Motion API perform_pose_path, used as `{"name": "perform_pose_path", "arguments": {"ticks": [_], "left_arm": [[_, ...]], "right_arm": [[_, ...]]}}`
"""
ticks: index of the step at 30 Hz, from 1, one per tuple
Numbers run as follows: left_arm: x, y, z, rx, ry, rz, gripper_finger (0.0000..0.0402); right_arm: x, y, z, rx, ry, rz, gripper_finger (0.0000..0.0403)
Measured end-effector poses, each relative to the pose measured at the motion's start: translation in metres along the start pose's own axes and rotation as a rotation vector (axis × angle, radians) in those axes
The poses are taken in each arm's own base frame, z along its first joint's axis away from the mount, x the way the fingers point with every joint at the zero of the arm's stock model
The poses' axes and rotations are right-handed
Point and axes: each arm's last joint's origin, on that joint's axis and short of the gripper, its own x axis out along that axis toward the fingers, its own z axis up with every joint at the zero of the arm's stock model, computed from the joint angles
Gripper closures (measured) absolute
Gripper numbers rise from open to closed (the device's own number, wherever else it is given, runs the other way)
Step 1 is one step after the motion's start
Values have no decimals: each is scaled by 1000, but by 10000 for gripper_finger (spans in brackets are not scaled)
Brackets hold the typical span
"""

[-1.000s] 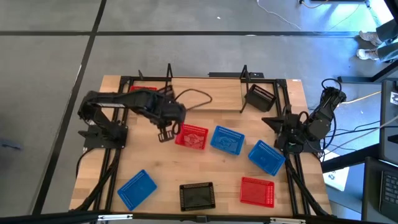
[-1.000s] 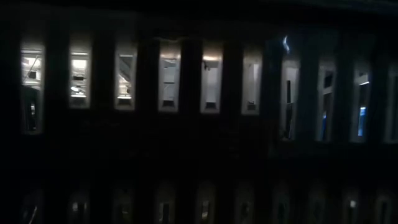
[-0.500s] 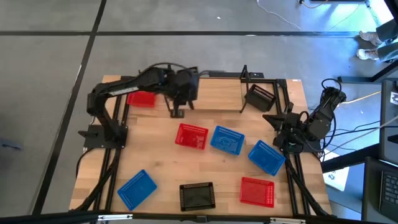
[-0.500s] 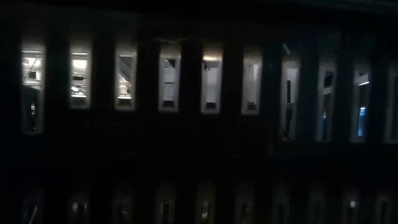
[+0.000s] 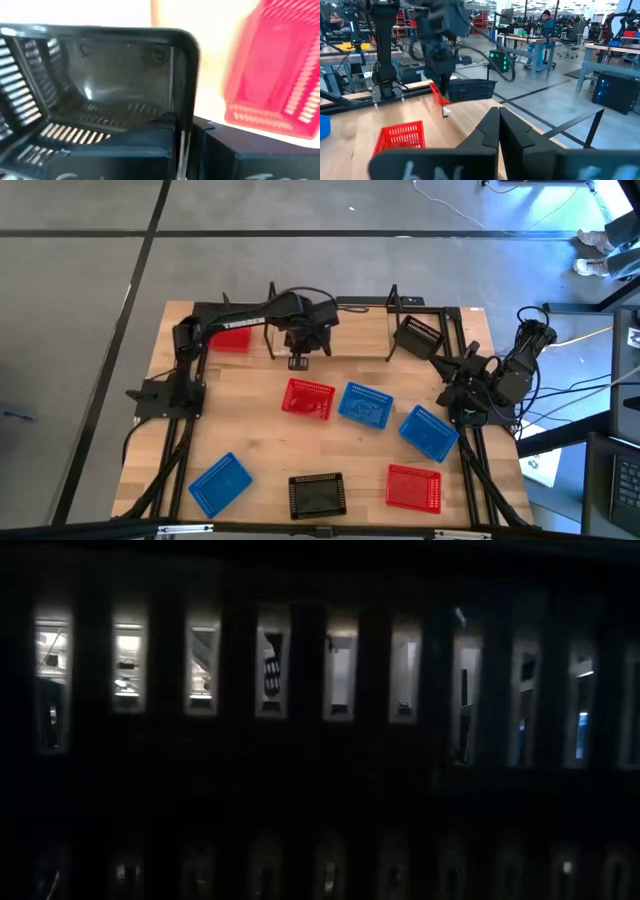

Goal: Stack baskets on shelf by color
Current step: Put the left black bin on the shelf

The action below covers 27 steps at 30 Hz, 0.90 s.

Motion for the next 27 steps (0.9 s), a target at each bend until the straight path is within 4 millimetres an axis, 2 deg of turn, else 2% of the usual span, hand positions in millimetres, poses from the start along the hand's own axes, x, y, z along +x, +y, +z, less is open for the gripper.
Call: {"name": "perform_pose_path", "arguments": {"ticks": [4, 10, 15, 23, 27], "left_arm": [[19, 5, 1, -23, 67, 6, 401], [30, 13, 1, -64, 87, 12, 401], [32, 16, 0, -72, 90, 16, 397], [32, 24, -3, -91, 94, 19, 355], [32, 24, -3, -93, 94, 19, 347]], "right_arm": [[0, 0, 0, 0, 0, 0, 397], [0, 0, 0, -3, 0, 0, 397], [0, 0, 0, -4, 0, 0, 397], [0, 0, 0, -6, 0, 0, 397], [0, 0, 0, -6, 0, 0, 397]]}}
